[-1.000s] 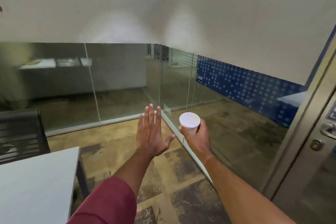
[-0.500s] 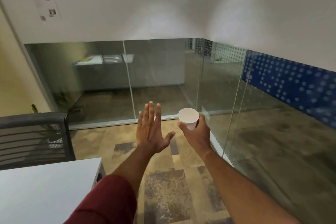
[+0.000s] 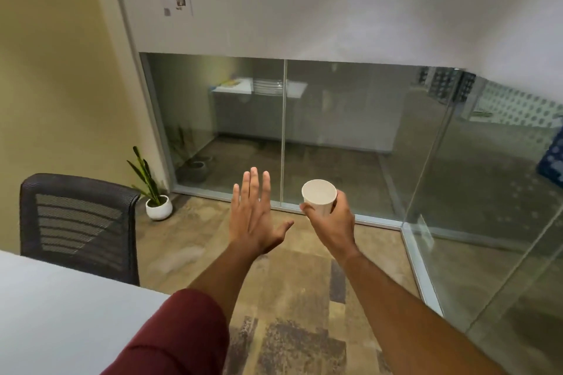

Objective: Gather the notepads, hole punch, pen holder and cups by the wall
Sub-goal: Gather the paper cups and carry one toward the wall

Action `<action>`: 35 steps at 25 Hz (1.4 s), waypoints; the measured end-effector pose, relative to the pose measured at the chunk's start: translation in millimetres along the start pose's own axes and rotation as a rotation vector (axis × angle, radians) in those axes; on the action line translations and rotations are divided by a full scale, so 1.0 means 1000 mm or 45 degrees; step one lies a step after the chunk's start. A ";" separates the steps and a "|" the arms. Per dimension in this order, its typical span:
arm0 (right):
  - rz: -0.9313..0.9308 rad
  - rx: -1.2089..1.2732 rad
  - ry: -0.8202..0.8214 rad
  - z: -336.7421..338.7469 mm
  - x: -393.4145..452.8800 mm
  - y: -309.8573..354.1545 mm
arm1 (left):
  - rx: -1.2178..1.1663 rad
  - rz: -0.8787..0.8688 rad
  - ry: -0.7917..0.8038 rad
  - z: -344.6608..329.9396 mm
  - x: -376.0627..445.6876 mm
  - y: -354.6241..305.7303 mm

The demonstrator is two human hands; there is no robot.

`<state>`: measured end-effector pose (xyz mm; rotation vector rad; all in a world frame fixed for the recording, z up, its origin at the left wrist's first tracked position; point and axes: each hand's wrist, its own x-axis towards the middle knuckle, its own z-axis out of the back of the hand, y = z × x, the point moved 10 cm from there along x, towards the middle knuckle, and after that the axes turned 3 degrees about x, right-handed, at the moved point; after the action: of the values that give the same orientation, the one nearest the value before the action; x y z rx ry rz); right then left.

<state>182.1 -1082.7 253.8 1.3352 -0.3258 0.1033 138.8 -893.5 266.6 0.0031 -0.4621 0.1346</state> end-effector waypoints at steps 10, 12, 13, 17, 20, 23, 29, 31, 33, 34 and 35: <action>0.038 0.074 0.239 -0.207 0.200 -0.037 | 0.106 0.208 -0.022 -0.116 0.201 0.134; 0.043 0.098 0.292 -0.253 0.237 -0.037 | 0.133 0.230 -0.002 -0.133 0.239 0.163; 0.042 0.098 0.322 -0.278 0.254 -0.038 | 0.145 0.250 0.009 -0.143 0.256 0.180; 0.052 0.142 0.405 -0.362 0.308 -0.044 | 0.202 0.327 0.009 -0.172 0.309 0.239; 0.058 0.190 0.515 -0.434 0.349 -0.052 | 0.249 0.415 0.012 -0.199 0.350 0.286; 0.082 0.232 0.631 -0.506 0.394 -0.057 | 0.291 0.519 -0.003 -0.225 0.393 0.334; 0.125 0.317 0.906 -0.648 0.460 -0.039 | 0.333 0.793 -0.029 -0.243 0.456 0.428; 0.112 0.337 0.994 -0.691 0.463 -0.032 | 0.374 0.878 -0.015 -0.243 0.461 0.460; 0.113 0.353 1.077 -0.735 0.461 -0.024 | 0.429 0.969 -0.019 -0.243 0.461 0.494; 0.113 0.349 1.105 -0.757 0.460 -0.021 | 0.441 1.009 -0.010 -0.244 0.460 0.513; 0.116 0.351 1.131 -0.778 0.459 -0.017 | 0.452 1.043 0.004 -0.244 0.458 0.532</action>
<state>757.0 -386.8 219.2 1.4104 0.3957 0.8116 584.1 -299.3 237.2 0.1627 -0.4087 1.0196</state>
